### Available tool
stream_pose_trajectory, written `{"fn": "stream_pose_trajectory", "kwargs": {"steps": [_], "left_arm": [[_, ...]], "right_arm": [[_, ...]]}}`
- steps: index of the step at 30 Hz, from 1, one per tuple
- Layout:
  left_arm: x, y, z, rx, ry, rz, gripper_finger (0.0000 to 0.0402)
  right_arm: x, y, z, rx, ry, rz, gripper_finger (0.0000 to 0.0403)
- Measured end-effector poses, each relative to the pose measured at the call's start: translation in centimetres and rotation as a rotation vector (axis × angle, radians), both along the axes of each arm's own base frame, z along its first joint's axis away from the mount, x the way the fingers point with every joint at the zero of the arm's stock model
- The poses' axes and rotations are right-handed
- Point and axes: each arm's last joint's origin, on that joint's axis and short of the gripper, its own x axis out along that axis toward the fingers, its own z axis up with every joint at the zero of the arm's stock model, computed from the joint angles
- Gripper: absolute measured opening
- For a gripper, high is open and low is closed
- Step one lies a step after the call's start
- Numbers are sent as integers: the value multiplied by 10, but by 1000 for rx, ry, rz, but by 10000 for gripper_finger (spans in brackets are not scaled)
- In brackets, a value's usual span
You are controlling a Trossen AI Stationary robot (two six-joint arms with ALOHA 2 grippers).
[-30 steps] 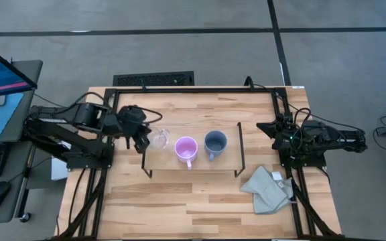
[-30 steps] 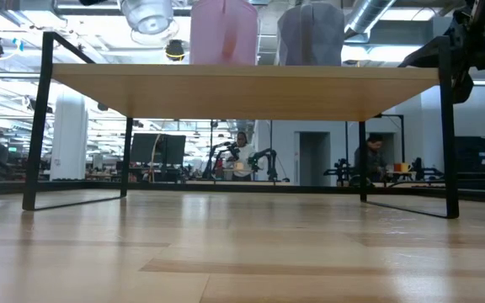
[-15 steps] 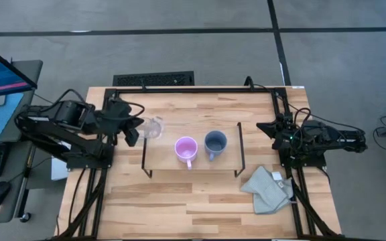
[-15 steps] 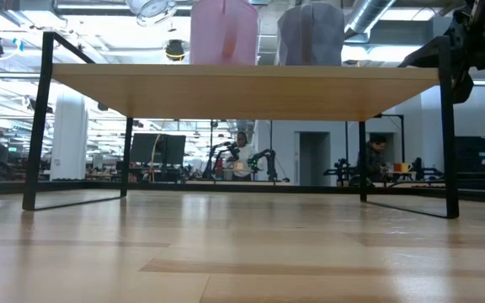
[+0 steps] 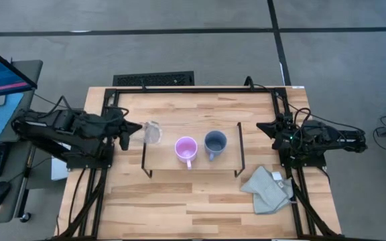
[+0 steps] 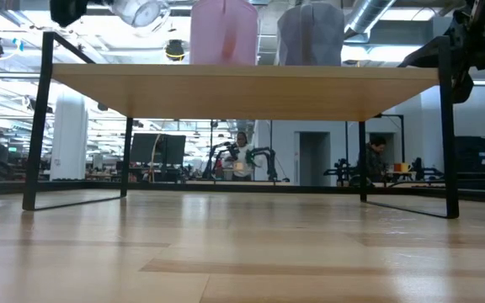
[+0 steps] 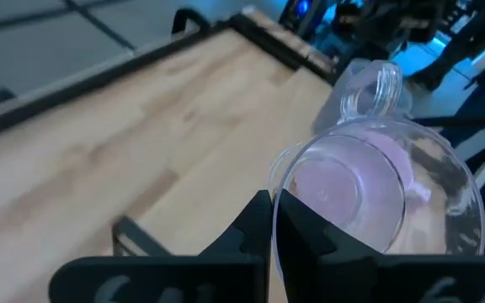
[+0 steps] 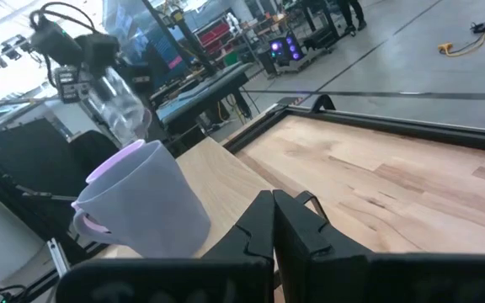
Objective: Stack small to large cups/mugs on shelf
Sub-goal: Put the transparent mug on the shelf
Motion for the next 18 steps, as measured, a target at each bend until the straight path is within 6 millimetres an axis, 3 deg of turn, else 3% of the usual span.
{"fn": "stream_pose_trajectory", "kwargs": {"steps": [18], "left_arm": [[36, -11, -33, -64, 234, -122, 0]], "right_arm": [[0, 0, 0, -1, 0, -4, 24]]}}
